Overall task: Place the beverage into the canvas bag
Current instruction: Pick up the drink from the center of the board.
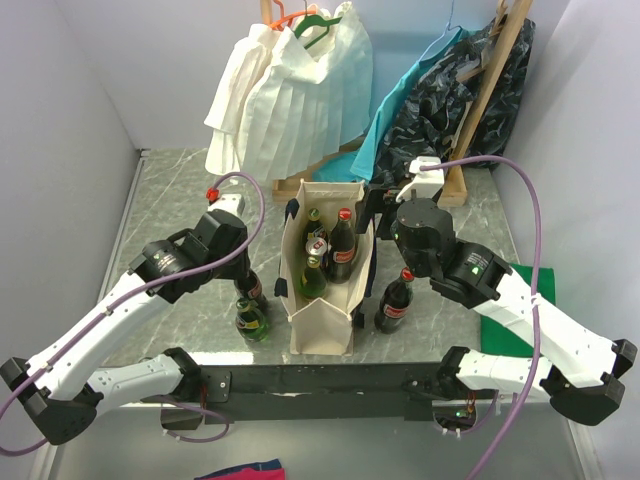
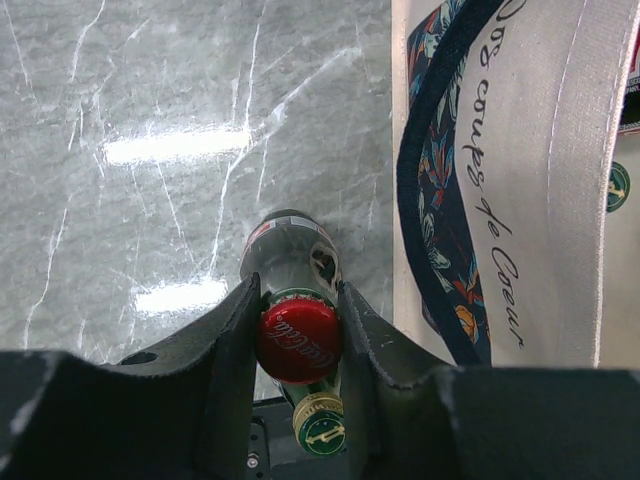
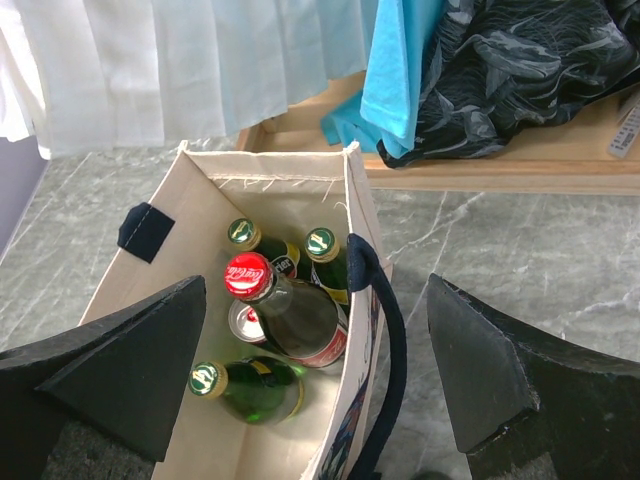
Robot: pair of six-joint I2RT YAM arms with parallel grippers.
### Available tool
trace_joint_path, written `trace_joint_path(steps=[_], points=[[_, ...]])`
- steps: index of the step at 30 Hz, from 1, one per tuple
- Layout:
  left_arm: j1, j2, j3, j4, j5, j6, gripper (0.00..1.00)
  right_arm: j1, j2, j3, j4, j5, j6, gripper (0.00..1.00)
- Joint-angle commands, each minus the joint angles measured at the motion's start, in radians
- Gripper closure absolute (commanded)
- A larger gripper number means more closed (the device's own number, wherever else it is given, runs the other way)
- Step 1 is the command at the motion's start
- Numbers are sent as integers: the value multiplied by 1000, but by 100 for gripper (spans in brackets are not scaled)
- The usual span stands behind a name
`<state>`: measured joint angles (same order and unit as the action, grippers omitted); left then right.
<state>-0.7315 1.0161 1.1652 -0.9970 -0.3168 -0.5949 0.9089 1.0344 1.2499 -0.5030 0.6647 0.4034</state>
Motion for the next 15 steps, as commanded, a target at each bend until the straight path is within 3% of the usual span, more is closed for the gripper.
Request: trace_joint_path(steps=[1,15], points=[[0,-8,31,27,22,-11,99,-8,-5,2,-3,4,12,3],[0,7,63,43,10,6,99,-10,1,-1,-26,-16,28,3]])
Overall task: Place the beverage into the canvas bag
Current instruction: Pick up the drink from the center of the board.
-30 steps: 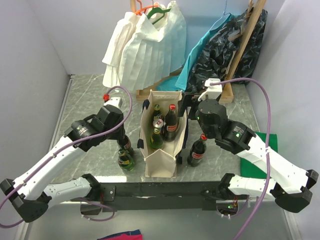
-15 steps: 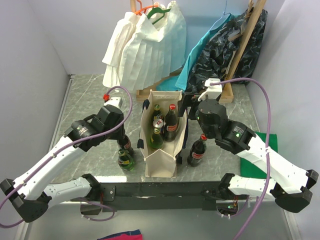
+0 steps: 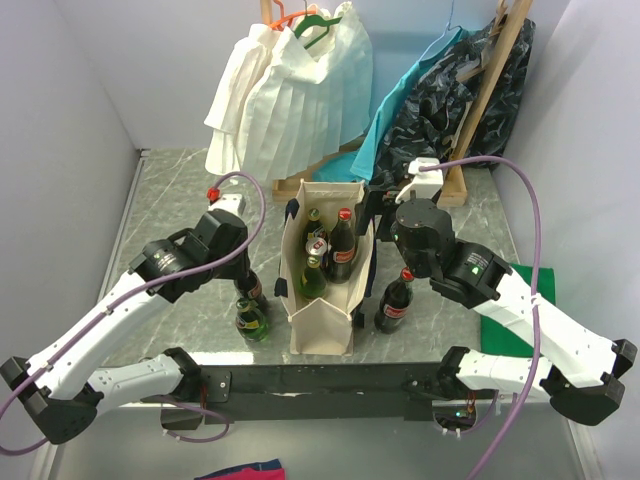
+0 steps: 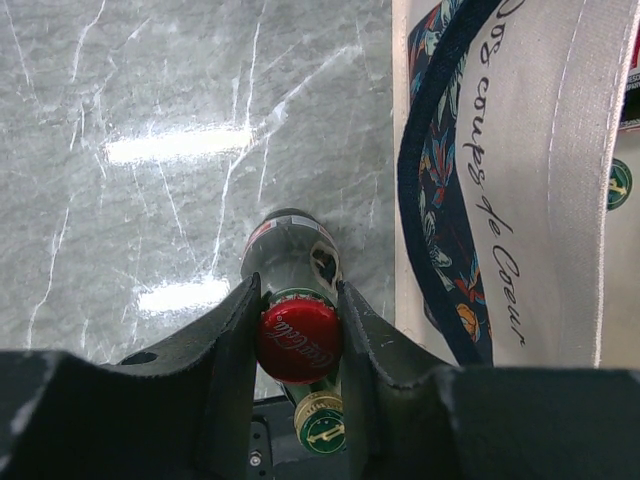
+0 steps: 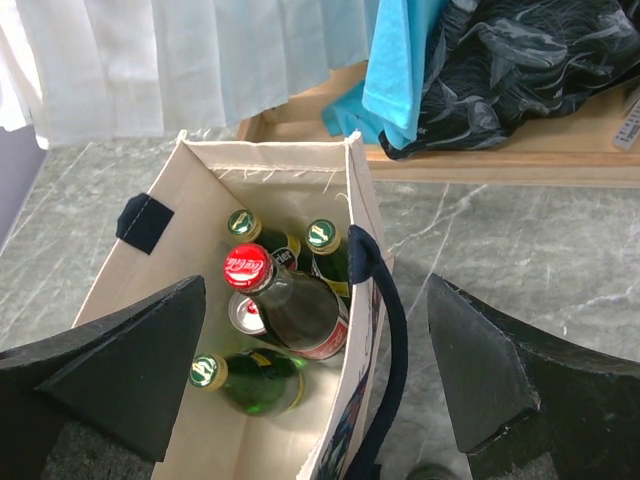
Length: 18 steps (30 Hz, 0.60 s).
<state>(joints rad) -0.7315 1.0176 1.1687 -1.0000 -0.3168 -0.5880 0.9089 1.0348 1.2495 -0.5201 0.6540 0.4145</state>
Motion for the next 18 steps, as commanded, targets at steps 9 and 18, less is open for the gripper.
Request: trace_joint_path(steps=[9,18], points=[[0,10,115,63,-18,20,99,-8,8,2,-12,-16,18,3],[0,35,209,54,-48,62,99,-10,21,8,-20,-24,13,2]])
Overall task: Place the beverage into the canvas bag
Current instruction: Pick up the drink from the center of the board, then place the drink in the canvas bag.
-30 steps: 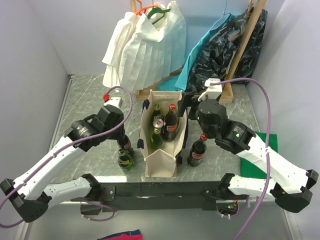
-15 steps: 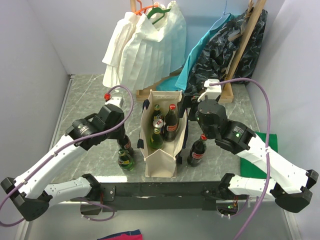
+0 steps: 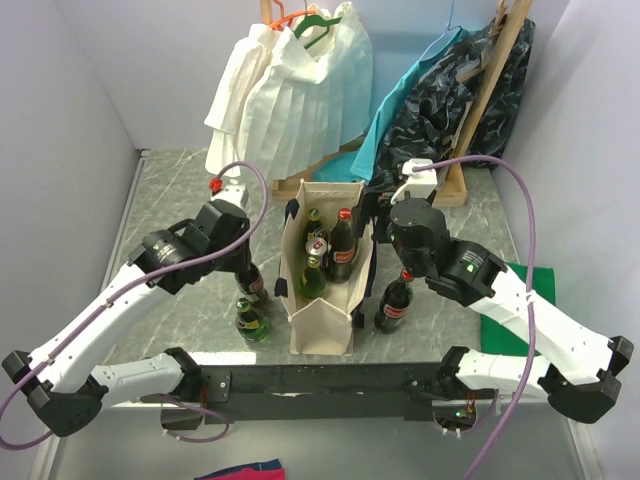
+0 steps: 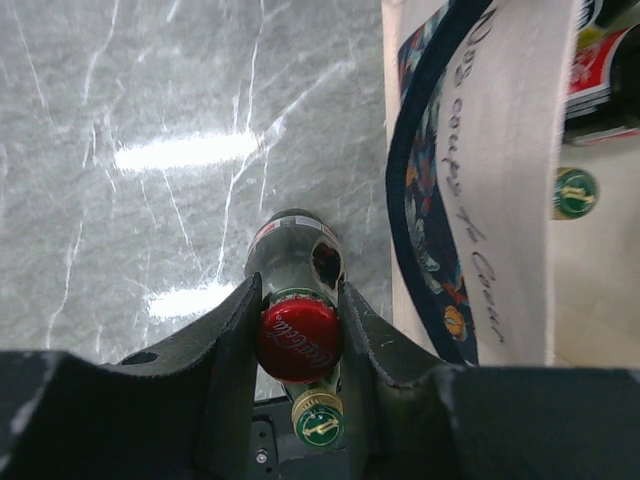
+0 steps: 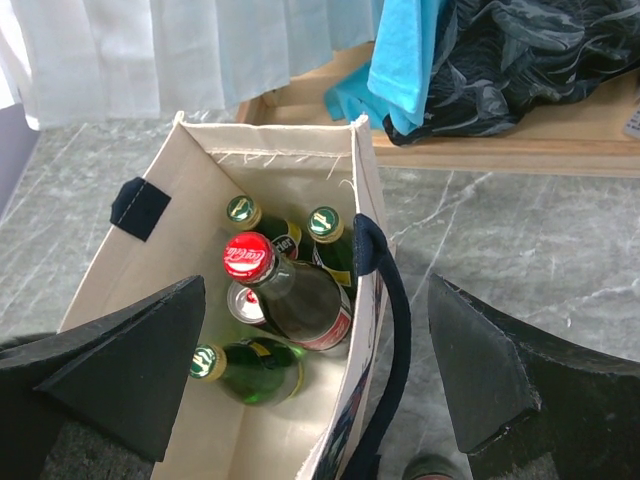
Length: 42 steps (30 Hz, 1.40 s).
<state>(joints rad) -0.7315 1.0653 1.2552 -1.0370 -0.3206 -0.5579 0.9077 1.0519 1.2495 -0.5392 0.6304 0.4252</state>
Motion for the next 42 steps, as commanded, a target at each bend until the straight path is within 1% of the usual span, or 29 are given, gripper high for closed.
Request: trace_joint_path(steps=[1,16,26,35,38,42], points=[[0,-11,130,88,-46,35,99,-9,6,8,-1,-3,4,2],[0,12,291,-3,-61,78,99,-9,11,-7,-7,-31,20,1],[0,44,476,-70,-63,104,99,-7,11,-39,-16,-54,41,1],[1,30,569,-29,-25,156,99,-7,14,-51,-33,-70,46,0],[0,48,631,-43,-14,185,99,-9,23,-44,-56,-69,61,0],[0,58,697,-46,-2,231,99,-7,51,4,-148,-86,104,0]])
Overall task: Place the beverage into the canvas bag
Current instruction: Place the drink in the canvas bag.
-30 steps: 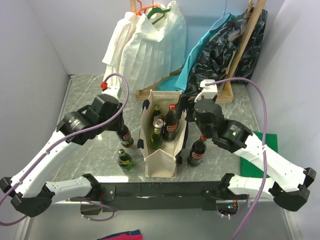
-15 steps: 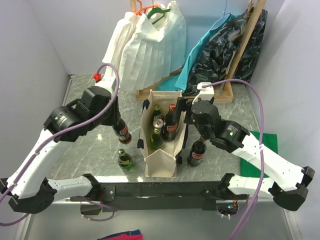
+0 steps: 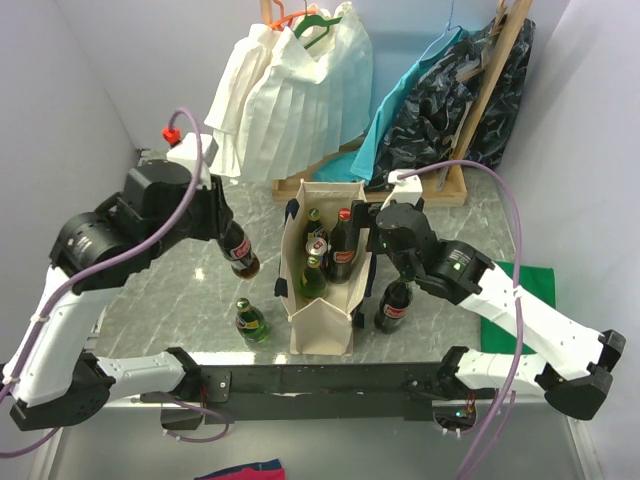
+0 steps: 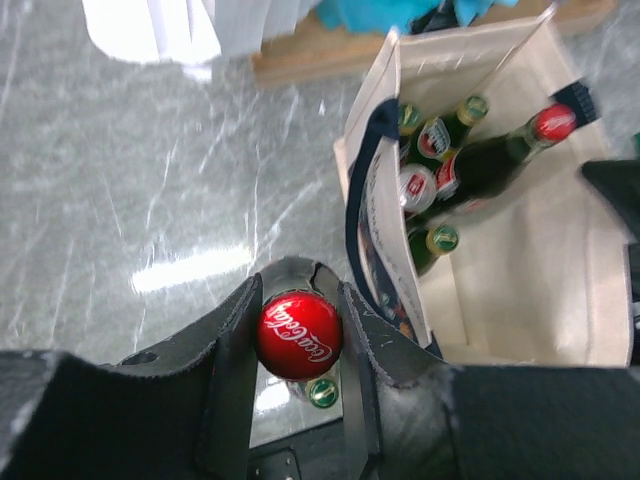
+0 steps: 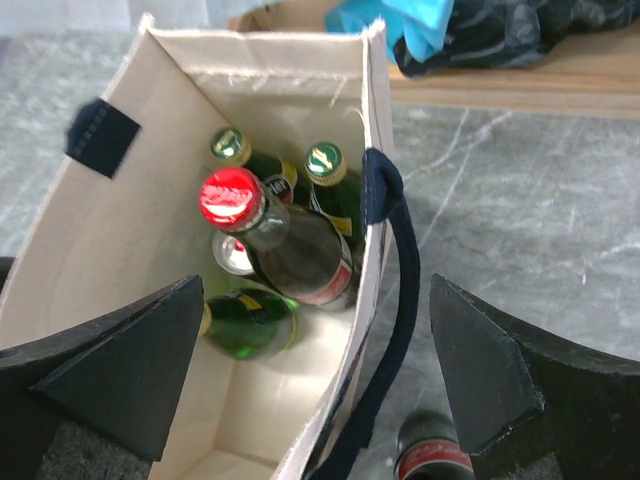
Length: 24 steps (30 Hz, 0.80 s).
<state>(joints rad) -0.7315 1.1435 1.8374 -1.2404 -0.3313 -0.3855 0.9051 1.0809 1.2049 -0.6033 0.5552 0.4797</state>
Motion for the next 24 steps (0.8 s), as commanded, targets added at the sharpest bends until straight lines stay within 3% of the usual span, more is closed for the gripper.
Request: trace_joint_path(steps=[1,9,11,15,24], points=[[0,-27,132,168,14,65,99,-6,30,56,-98,-15,54,0],[0,-27,229,208,63,100,99,-2,-13,55,-150,-119,128,0],[0,-30,252,225,80,117,99,-3,-22,45,-157,-130,137,3],[0,-42,289,255,118,134,99,5,-27,48,-182,-135,143,18],[1,-24,333,271,207,132,99,44,17,111,-260,-101,155,24]])
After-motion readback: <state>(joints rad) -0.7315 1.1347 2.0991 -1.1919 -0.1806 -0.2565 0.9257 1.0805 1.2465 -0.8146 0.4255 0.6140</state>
